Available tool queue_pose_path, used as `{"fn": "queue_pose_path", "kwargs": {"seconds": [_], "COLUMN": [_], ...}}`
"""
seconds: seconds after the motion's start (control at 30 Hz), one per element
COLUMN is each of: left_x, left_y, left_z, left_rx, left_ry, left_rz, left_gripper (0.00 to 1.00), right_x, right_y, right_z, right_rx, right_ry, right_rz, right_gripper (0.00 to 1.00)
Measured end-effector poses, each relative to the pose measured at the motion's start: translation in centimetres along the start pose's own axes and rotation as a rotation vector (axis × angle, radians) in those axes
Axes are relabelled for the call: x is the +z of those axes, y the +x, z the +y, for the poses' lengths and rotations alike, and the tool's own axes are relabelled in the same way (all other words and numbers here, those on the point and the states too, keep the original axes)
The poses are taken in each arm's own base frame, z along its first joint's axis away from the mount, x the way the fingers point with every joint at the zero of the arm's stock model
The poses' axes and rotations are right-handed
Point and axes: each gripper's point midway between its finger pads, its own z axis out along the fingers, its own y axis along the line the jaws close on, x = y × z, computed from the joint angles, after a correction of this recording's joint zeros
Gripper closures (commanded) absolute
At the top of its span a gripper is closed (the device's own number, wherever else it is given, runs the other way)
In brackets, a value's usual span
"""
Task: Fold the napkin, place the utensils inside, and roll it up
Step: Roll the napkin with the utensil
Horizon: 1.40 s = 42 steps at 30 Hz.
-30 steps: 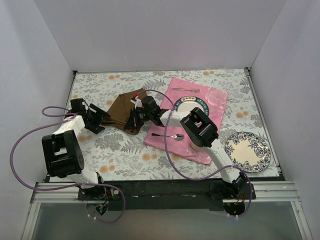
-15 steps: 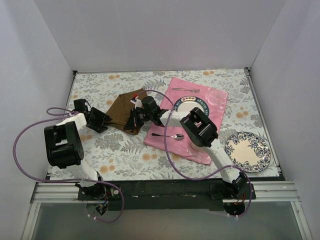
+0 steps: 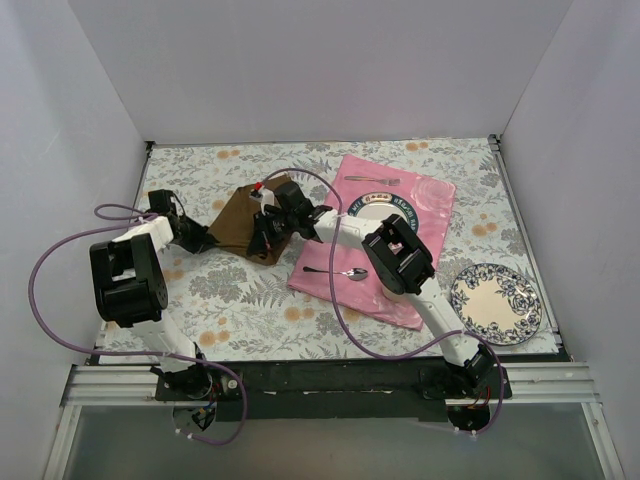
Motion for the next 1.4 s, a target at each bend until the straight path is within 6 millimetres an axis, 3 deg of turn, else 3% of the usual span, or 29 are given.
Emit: {"fn": "queue_pose_path", "kwargs": {"seconds": [0.2,0.47,0.8,1.1,1.2,1.4], "left_x": [0.1,0.1,0.0,-0.2,-0.3,-0.3], "left_y": [0.4,0.9,1.3,1.4,1.5,1.6], "left_z": [0.1,0.3,0.6,0.5,0.4,0.4], "left_rx": [0.001,-0.003,-0.007,-0.006,-0.007,-0.009], "left_ry": [-0.002,-0.004,-0.006,0.0,0.003,0.004], "left_rz": [0.022,0.041,0.053,0.057,0.058,0.064], "left_gripper": [1.0,1.0,1.0,1.0,1.0,1.0], "right_x": [-0.1,0.8,1.9,2.7,3.0,3.0], "right_y": [-0.3,1.3,0.4,0.1,0.2,-0.2], "right_z": [0.1,0.6,2.2,1.8,1.6,0.7], "right_rx": [-0.144,-0.283,-0.431,-0.507,-0.537,-0.589], "right_ry": [0.073,0.144,0.219,0.283,0.301,0.375], "right_rz": [0.051,0.116,0.111,0.103,0.104,0.095], "right_gripper": [0.82,0.59,0.47,0.45,0.5,0.78]}}
